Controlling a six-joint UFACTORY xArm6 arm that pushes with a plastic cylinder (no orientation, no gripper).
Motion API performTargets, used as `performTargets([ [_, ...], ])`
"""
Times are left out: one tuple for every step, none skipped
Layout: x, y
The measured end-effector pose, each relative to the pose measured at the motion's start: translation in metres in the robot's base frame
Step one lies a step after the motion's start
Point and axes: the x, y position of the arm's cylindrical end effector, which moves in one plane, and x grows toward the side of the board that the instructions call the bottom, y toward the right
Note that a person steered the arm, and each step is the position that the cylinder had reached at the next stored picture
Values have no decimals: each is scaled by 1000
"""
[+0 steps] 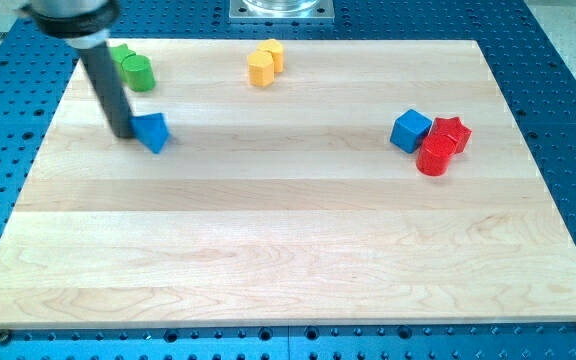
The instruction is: Push the blue triangle parallel to the left of the red circle
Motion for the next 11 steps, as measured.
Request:
performTargets([
  [2,62],
  [-11,45],
  [-11,23],
  [12,45],
  [30,61],
  [26,119],
  [22,177],
  [22,199],
  [14,143],
  [35,137],
  [55,138],
])
